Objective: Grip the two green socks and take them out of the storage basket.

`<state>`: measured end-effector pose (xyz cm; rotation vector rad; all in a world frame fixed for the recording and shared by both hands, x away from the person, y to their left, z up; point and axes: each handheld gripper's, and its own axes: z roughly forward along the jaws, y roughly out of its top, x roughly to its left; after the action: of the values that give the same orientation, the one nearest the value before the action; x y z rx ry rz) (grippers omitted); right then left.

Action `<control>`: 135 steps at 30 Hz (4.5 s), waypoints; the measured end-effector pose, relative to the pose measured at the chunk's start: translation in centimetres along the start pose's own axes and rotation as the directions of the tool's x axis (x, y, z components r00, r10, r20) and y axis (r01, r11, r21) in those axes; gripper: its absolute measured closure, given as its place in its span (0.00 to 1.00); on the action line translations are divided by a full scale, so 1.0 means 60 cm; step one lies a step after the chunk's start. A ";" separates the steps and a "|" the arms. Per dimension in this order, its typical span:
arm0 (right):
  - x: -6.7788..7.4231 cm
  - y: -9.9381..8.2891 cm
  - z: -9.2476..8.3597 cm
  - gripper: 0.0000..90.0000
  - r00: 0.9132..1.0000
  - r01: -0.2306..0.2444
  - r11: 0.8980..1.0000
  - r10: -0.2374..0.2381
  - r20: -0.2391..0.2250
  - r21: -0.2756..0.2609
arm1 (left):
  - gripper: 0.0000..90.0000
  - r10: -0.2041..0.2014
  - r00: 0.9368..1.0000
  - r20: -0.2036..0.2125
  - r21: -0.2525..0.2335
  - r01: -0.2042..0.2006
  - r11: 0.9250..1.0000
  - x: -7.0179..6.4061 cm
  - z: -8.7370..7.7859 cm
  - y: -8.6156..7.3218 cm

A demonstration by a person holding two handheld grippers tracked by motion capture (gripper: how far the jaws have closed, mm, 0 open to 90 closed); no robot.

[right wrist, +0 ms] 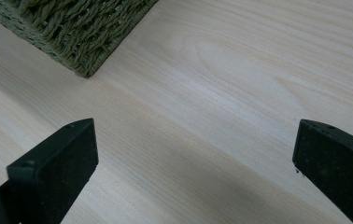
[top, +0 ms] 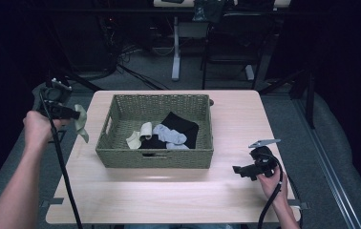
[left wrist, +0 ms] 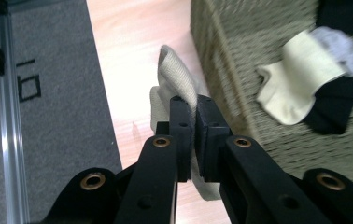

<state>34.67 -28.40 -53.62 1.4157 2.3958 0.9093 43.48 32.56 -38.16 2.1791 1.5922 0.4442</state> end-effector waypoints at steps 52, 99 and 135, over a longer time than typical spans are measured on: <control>-0.004 0.001 -0.002 0.00 1.000 -0.009 1.000 0.009 -0.003 -0.010 | 0.08 -0.073 0.996 0.055 -0.032 0.075 0.997 -0.023 0.000 0.021; 0.006 0.002 0.004 0.00 1.000 0.022 1.000 -0.022 -0.010 0.005 | 0.07 0.046 0.977 0.208 0.103 -0.069 0.992 -0.207 0.195 0.095; 0.002 -0.002 -0.003 0.00 1.000 0.014 1.000 -0.013 -0.012 0.004 | 0.98 0.139 0.965 0.224 0.192 -0.183 0.964 -0.224 0.215 0.079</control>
<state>34.45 -28.42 -53.56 1.3979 2.4143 0.9120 49.55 16.75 -47.23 2.4347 1.4088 0.0886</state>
